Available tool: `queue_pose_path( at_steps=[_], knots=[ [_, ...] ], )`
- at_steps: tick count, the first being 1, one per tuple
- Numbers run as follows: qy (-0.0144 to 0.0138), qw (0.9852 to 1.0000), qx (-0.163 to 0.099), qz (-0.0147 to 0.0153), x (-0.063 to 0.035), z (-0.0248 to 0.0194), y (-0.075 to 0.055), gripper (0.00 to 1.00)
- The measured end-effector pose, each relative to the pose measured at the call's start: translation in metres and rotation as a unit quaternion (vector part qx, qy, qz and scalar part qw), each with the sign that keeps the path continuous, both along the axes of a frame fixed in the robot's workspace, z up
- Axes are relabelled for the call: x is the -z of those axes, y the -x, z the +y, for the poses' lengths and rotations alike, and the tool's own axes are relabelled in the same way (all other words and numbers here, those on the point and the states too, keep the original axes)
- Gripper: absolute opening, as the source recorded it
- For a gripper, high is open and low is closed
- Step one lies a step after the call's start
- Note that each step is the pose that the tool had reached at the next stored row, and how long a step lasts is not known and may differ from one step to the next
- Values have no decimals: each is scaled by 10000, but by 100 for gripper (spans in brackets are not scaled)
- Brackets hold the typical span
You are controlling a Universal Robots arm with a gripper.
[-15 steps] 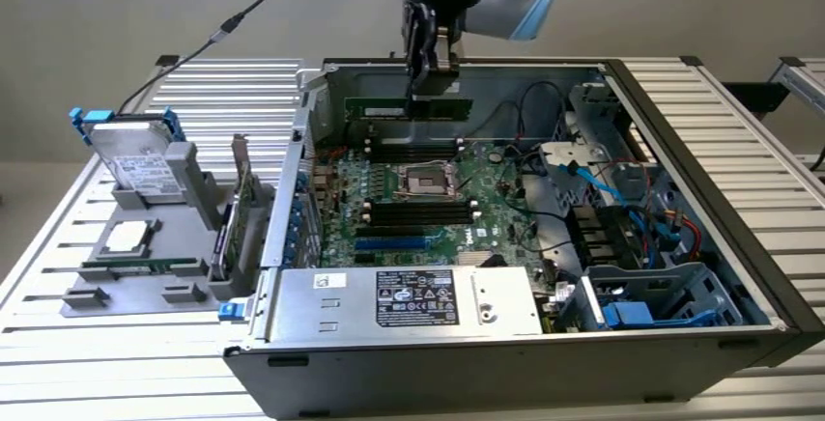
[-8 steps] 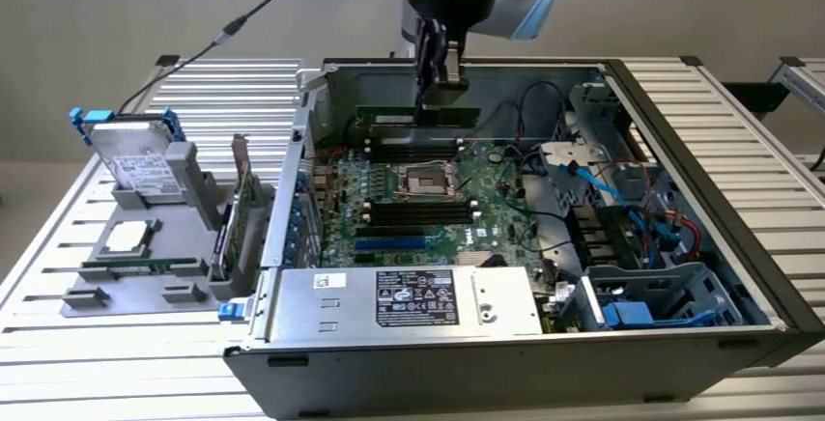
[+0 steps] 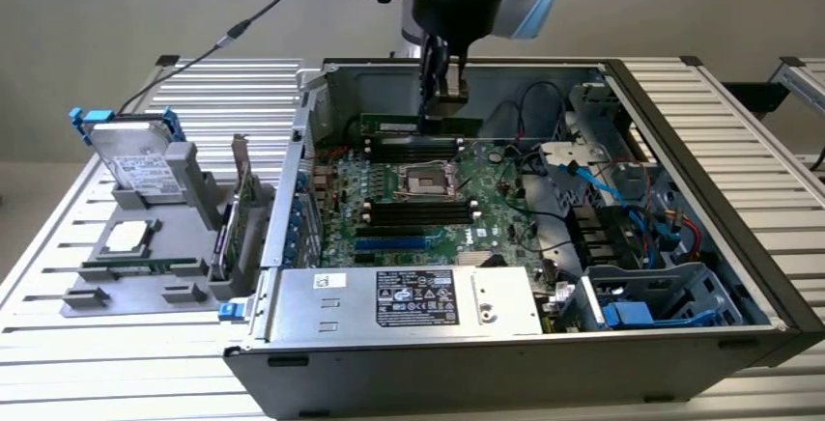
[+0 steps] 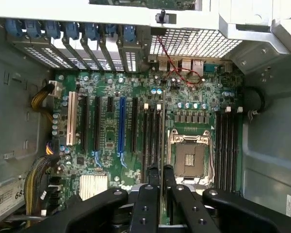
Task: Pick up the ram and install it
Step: 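Pick up the ram and move it above insertion slot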
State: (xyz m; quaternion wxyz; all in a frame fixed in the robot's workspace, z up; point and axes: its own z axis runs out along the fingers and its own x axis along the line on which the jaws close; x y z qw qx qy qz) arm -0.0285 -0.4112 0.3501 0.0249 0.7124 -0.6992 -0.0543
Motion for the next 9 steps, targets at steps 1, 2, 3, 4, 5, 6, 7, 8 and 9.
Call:
queue_pose_path(
  at_steps=[1, 2, 3, 4, 5, 6, 7, 8, 9],
  knots=[
    [-2, 10000, 19, 0, 13, 1, -5, 15],
    [-4, 10000, 34, 0, 27, 2, -12, 15],
    [-4, 10000, 47, 0, 39, 4, -19, 15],
    [-4, 10000, 61, 0, 51, 6, -27, 15],
    [-4, 10000, 72, 0, 61, 9, -32, 15],
    [-4, 10000, 81, 0, 71, 12, -37, 15],
    [-4, 10000, 88, -2, 81, 16, -40, 15],
    [-5, 10000, 93, -6, 92, 21, -43, 15],
    [-5, 10000, 95, -12, 102, 29, -45, 15]
  ],
)
